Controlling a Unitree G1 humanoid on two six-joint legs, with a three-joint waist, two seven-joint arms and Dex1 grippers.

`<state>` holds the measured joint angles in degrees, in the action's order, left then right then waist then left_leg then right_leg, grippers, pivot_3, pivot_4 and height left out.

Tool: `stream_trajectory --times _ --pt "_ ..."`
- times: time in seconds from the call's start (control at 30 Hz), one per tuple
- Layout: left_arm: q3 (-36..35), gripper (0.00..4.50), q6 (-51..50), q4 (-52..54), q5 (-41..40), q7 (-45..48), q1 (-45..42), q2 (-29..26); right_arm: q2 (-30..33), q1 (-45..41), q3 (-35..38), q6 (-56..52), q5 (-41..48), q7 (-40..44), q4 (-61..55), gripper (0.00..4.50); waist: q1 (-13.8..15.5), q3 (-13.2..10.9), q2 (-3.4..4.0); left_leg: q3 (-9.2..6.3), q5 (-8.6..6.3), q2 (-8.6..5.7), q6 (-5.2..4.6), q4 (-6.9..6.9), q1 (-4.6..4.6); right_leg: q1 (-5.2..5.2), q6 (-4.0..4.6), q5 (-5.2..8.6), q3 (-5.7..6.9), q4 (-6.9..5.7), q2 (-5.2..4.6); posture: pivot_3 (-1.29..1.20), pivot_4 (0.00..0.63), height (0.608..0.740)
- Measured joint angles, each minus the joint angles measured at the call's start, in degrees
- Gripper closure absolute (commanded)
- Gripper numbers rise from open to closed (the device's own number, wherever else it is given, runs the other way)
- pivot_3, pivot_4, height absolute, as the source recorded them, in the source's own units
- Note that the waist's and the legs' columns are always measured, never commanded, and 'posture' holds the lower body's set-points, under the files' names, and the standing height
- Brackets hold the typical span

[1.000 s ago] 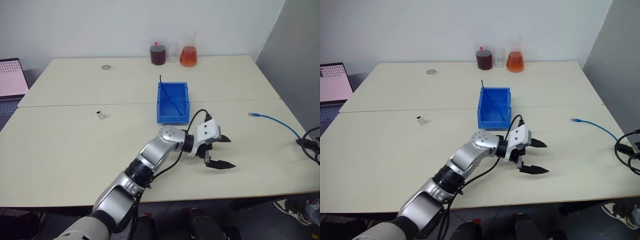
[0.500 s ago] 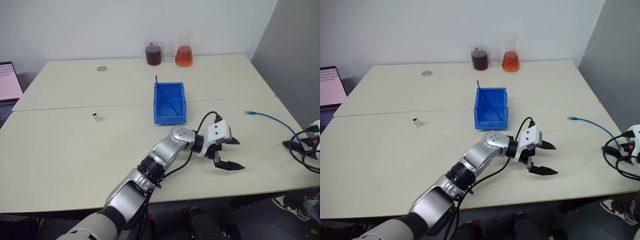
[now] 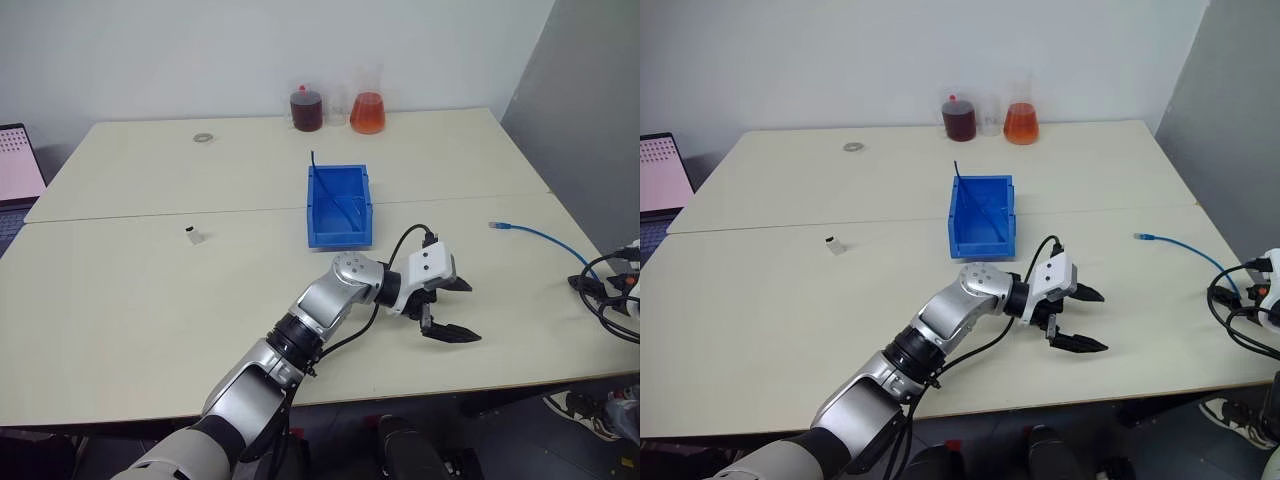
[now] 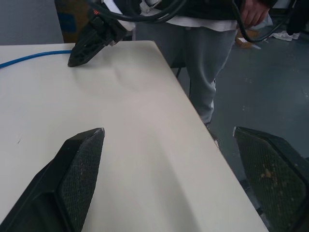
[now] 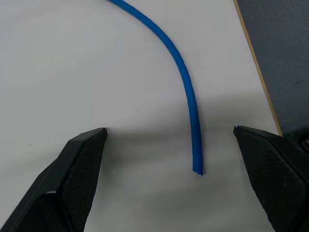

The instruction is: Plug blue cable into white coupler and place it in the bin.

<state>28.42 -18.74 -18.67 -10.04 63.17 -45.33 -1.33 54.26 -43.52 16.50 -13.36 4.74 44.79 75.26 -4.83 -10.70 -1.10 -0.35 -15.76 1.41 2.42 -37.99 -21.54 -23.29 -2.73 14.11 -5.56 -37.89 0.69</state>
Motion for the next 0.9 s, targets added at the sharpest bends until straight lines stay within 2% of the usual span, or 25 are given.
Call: stream_trajectory --times 0.1,0.13,0.3,0.5,0.7,0.9 --pt "-0.02 0.0 -0.78 0.02 0.0 0.1 -0.01 -0.04 -0.24 -0.16 1.42 -1.69 1.14 0.06 -0.04 0.02 -0.02 -0.02 -0.04 0.01 0.0 0.01 0.0 -0.01 0.01 0.0 -0.03 -0.02 -0.01 0.02 0.02 0.0 0.15 0.74" --pt "-0.02 0.0 -0.86 0.03 0.0 0.16 -0.01 -0.13 -0.33 -0.19 1.58 -1.85 1.14 0.05 -0.11 0.4 -0.04 -0.02 -0.04 0.01 0.0 0.02 0.0 0.0 0.01 0.0 -0.03 -0.02 -0.01 0.02 0.03 0.0 0.15 0.74" --pt "-0.01 0.0 -0.95 0.03 0.38 0.18 -0.31 -0.72 -0.86 -0.2 2.0 -1.9 1.11 0.02 -0.21 1.51 -0.27 -0.02 -0.05 0.02 0.0 0.07 0.0 0.0 0.02 0.0 -0.03 -0.02 -0.03 0.01 0.08 0.0 0.15 0.74" --pt "-1.71 0.0 2.12 -5.54 4.58 -6.73 -3.2 1.04 -1.82 -0.39 1.97 -1.45 1.04 0.26 -0.37 2.95 -0.36 -0.07 -0.16 0.12 0.0 0.08 -0.01 0.0 0.12 0.05 -0.07 -0.05 -0.14 0.01 0.1 0.0 0.15 0.74" --pt "-3.25 0.0 4.01 -8.15 4.79 -8.8 -3.79 1.98 -2.06 -0.44 1.9 -1.42 0.99 1.0 -0.42 4.48 -0.4 -0.07 -0.16 0.17 -0.01 0.09 -0.01 0.02 0.13 0.04 -0.08 -0.05 -0.16 0.03 0.11 0.0 0.15 0.74" --pt "-4.69 0.0 4.2 -9.14 5.34 -11.42 -4.02 3.0 -2.29 -0.43 1.54 -1.35 0.96 2.49 -0.66 4.48 -0.4 -0.08 -0.17 0.2 -0.01 0.09 -0.01 0.02 0.13 0.04 -0.09 -0.05 -0.18 0.03 0.11 0.0 0.15 0.74"
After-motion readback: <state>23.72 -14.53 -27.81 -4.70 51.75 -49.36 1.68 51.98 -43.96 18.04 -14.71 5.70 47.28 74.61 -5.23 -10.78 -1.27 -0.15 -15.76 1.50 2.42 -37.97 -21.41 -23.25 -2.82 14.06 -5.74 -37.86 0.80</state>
